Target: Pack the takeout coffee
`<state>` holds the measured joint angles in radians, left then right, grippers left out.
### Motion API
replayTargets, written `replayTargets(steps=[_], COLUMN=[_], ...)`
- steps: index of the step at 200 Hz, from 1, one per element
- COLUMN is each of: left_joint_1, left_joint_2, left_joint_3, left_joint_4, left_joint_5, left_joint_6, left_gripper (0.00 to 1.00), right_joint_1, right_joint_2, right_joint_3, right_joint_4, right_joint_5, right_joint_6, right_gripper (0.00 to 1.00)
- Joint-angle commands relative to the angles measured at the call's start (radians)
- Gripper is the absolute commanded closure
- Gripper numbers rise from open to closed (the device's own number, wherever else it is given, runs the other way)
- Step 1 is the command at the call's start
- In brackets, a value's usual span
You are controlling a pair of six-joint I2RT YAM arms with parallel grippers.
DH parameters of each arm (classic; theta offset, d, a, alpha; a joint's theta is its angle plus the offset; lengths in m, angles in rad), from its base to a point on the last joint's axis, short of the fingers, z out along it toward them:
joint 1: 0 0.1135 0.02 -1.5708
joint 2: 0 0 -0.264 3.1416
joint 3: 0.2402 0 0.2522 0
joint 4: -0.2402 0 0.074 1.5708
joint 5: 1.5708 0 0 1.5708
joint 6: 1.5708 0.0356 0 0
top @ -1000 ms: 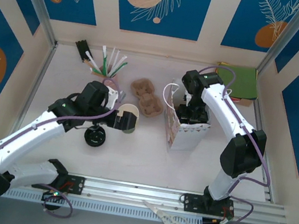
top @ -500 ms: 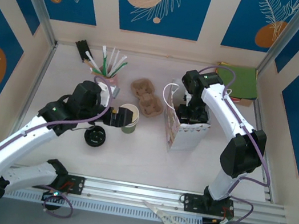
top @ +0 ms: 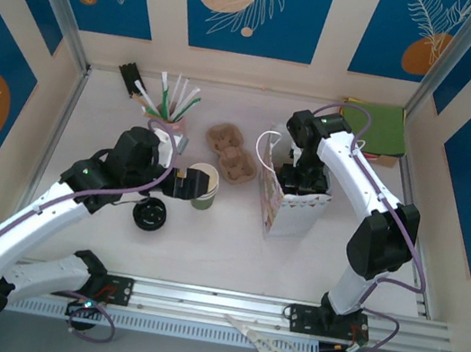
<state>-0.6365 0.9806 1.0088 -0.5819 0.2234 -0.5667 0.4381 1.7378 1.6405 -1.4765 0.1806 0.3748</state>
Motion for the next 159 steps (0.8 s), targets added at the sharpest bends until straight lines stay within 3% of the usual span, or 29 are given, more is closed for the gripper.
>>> replayTargets(steps=[1,159], left_joint_1=[0.011,0.010], left_joint_2=[-0.008,-0.006], left_joint_3=[0.014,0.013], left_joint_4=[0.018,0.017], left_joint_5=[-0.012,-0.004], left_joint_6=[0.021,0.019], left_gripper=[0.00,0.00], right_joint_1=[-0.001,0.000], right_joint_2=[0.004,0.002], right_joint_3=[-0.007,-0.004], right_joint_4=[-0.010,-0.019], right_joint_5=[-0.032,-0.036], right_joint_6=[0.006,0.012], right_gripper=[0.35,0.35])
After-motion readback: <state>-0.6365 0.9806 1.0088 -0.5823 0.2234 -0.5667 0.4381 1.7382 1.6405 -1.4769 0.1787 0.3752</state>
